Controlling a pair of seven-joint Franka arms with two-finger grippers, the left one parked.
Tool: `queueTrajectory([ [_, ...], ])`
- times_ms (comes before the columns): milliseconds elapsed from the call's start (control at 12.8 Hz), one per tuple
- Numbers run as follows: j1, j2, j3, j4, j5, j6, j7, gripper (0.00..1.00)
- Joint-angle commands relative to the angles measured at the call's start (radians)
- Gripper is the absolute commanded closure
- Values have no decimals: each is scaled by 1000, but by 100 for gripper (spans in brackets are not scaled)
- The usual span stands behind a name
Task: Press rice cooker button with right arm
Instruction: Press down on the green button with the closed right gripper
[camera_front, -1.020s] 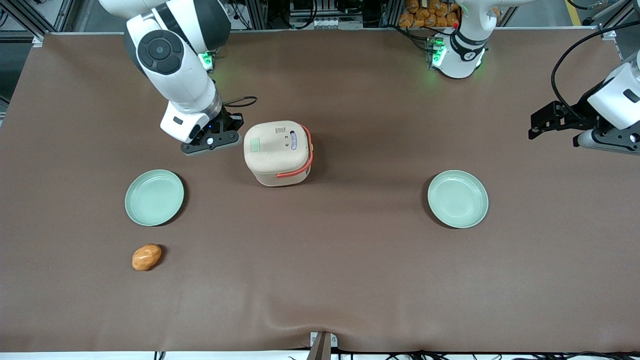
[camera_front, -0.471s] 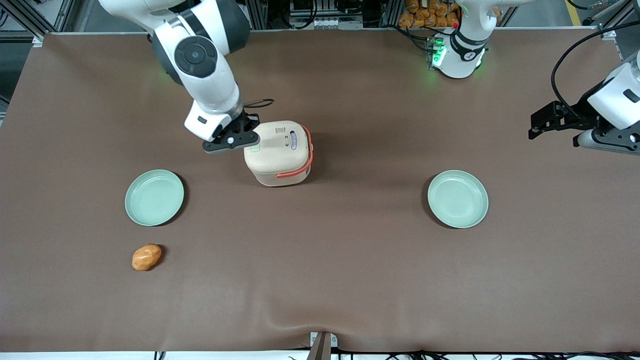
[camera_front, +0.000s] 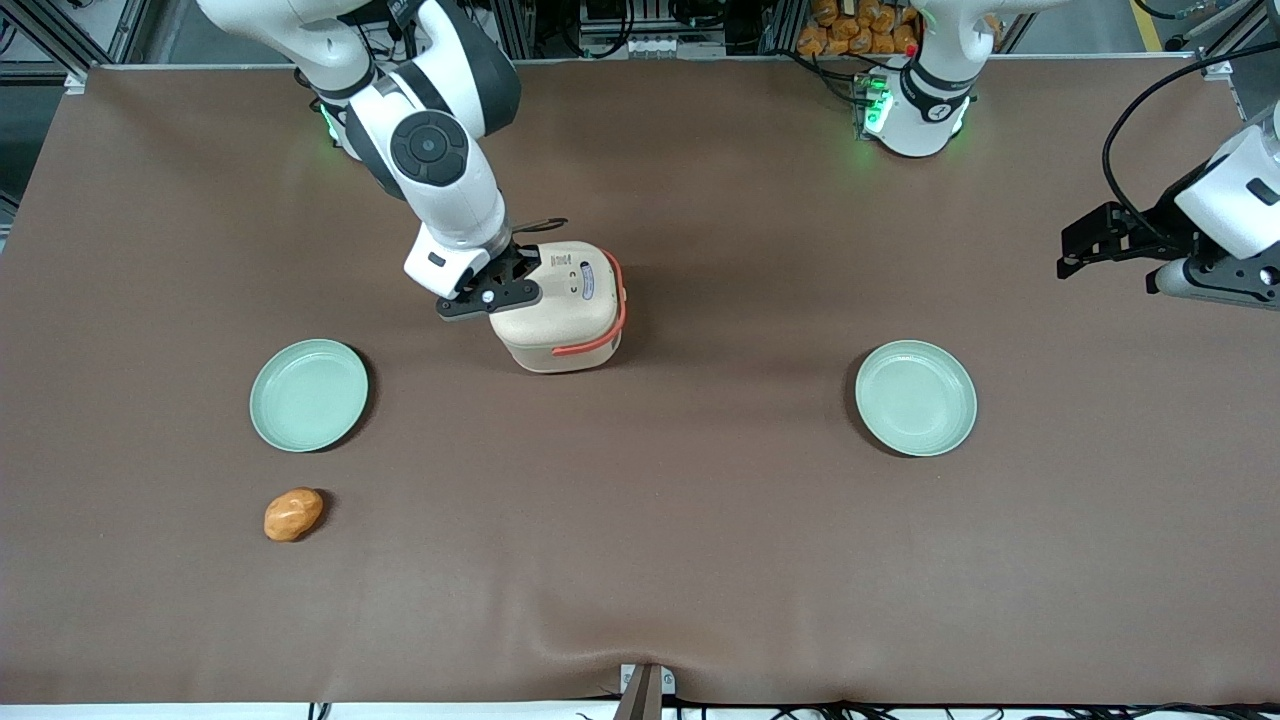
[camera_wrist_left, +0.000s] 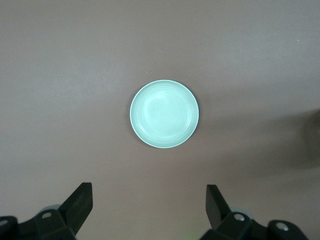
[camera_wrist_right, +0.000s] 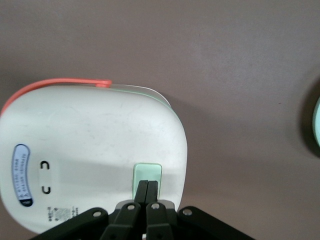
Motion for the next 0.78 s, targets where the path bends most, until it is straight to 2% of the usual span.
queueTrajectory([
  [0, 4, -17, 5, -27, -26, 18, 37, 100],
  [706, -2, 4, 5, -64, -27, 64, 98, 100],
])
